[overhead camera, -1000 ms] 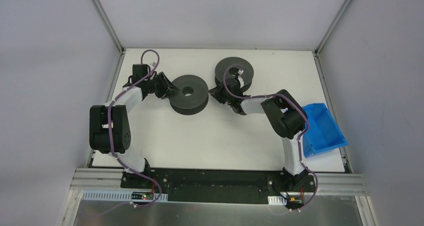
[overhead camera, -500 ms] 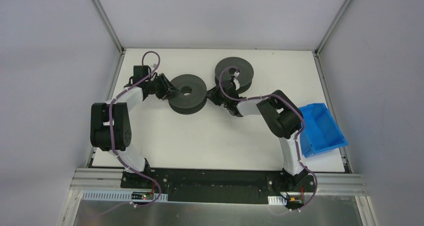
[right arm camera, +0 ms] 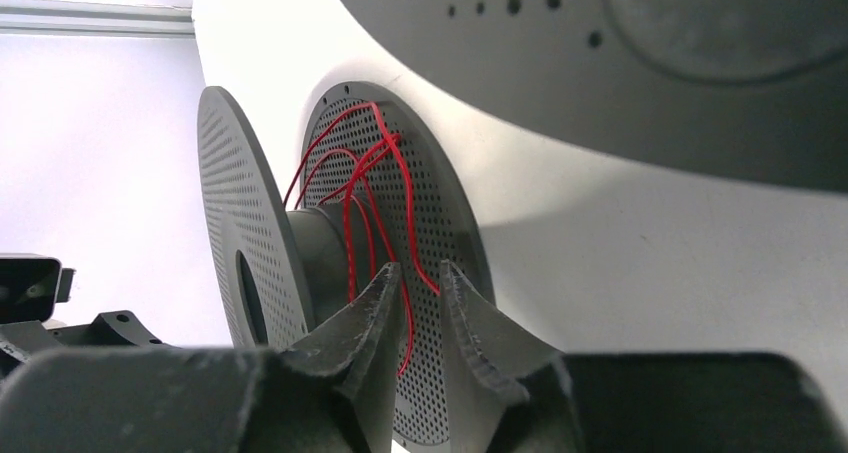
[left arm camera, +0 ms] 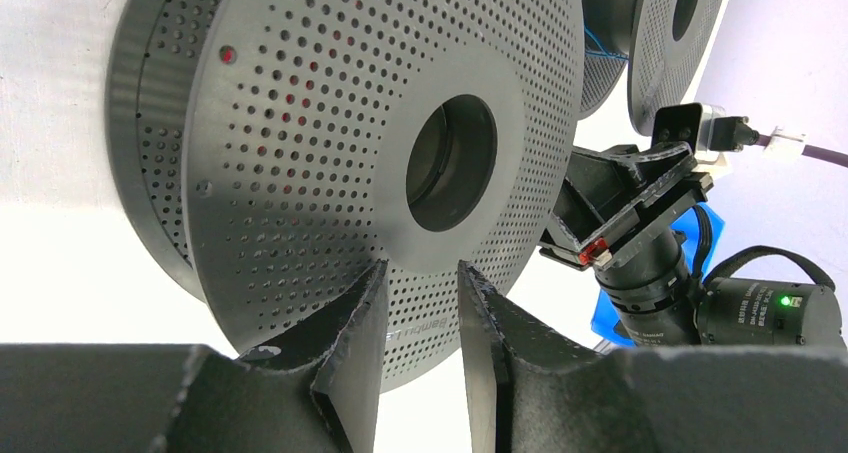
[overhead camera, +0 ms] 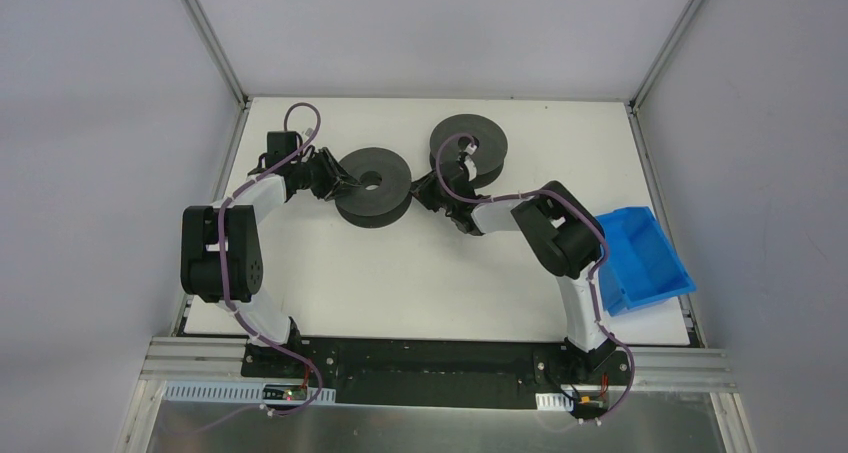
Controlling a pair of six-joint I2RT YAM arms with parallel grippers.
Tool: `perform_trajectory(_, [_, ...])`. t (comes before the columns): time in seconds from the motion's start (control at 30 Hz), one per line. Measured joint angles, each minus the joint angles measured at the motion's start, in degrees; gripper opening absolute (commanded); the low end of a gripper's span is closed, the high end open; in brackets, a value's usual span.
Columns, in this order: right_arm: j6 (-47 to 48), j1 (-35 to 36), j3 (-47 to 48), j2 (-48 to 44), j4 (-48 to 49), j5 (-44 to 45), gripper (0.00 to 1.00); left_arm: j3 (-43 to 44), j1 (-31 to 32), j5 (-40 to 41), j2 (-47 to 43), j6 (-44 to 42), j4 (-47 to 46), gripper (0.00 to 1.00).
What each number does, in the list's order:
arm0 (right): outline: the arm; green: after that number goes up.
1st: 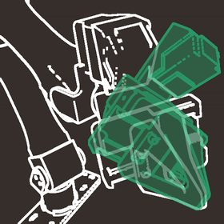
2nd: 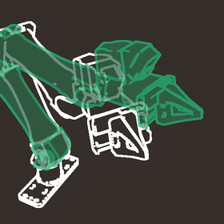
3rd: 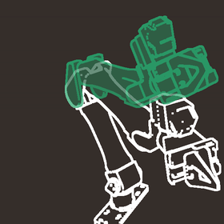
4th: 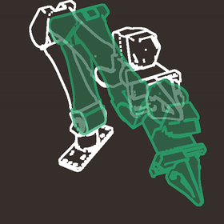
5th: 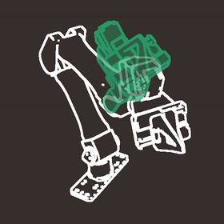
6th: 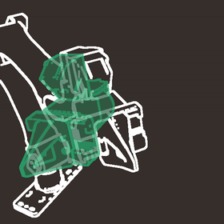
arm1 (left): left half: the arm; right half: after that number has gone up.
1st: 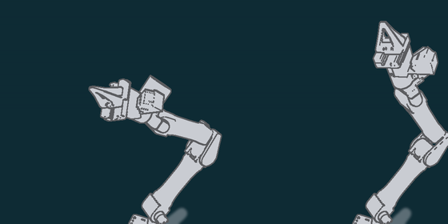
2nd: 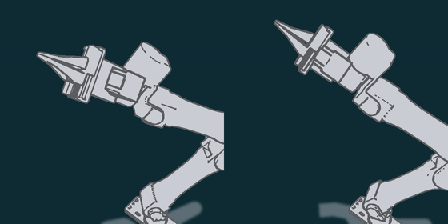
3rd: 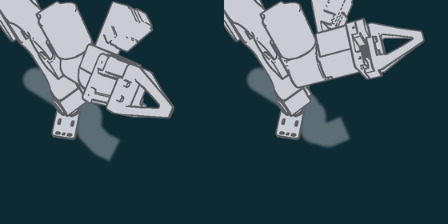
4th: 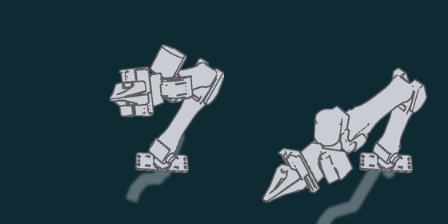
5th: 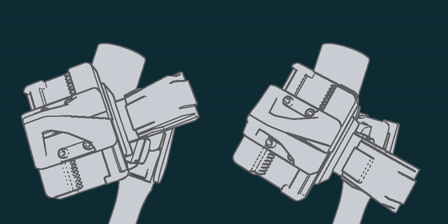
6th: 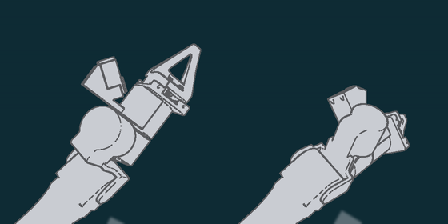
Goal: Wrap the cables
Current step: Place the cable reel at the center of the board, then reset both arms
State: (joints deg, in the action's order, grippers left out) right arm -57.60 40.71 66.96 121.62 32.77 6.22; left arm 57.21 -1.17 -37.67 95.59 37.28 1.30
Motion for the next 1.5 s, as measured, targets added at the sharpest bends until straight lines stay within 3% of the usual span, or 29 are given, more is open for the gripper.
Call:
perform_trajectory(0.93, [2.3, 0.2, -2.6, 4.3, 16.4, -2.6, 0.23, 1.4, -2.0, 0.1, 0.7, -0.1, 2.8, 0.28])
perform_trajectory(1.3, [2.7, 0.2, -5.6, 0.7, 12.9, -2.1, 0.25, 5.1, -3.4, 9.7, -2.2, -6.4, 12.7, 0.27])
perform_trajectory(1.5, [4.8, 0.2, -8.8, -8.3, 3.7, -1.8, 0.28, 5.1, -2.6, 11.4, -9.6, -9.4, 15.4, 0.28])
